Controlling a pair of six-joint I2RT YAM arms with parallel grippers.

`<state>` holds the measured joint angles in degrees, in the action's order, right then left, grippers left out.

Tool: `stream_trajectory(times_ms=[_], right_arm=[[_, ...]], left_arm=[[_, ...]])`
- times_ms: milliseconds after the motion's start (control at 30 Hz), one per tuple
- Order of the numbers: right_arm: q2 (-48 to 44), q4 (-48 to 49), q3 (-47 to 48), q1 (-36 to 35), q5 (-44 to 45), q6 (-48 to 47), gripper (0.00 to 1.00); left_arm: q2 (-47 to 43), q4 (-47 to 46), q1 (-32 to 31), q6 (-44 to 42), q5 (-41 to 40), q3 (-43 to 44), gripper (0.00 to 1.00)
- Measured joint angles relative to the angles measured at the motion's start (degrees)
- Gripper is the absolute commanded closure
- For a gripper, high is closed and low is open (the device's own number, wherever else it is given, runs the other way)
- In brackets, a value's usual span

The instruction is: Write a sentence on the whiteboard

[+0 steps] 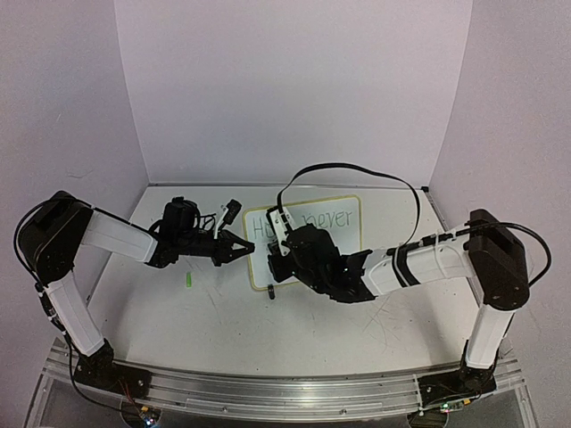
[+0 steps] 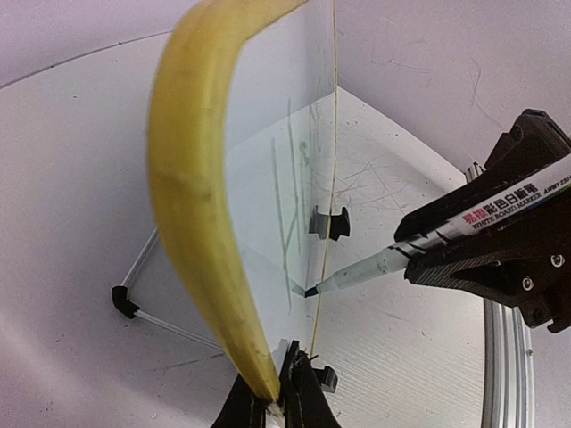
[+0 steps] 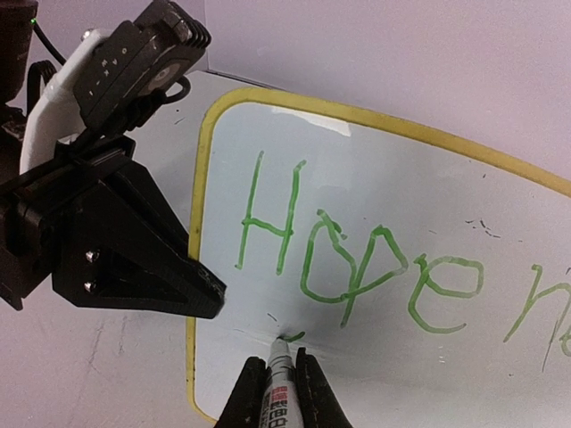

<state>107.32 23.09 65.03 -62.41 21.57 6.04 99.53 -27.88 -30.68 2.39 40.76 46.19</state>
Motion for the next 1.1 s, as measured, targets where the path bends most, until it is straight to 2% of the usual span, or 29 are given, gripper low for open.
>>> stream_trajectory(times_ms=[1100], right_arm=[[0.5,-2.1,-1.3,-0.6,-0.6,2.7,1.0]], left_arm=[[0.0,0.0,-0.2,-0.1,-0.2,0.0,1.0]])
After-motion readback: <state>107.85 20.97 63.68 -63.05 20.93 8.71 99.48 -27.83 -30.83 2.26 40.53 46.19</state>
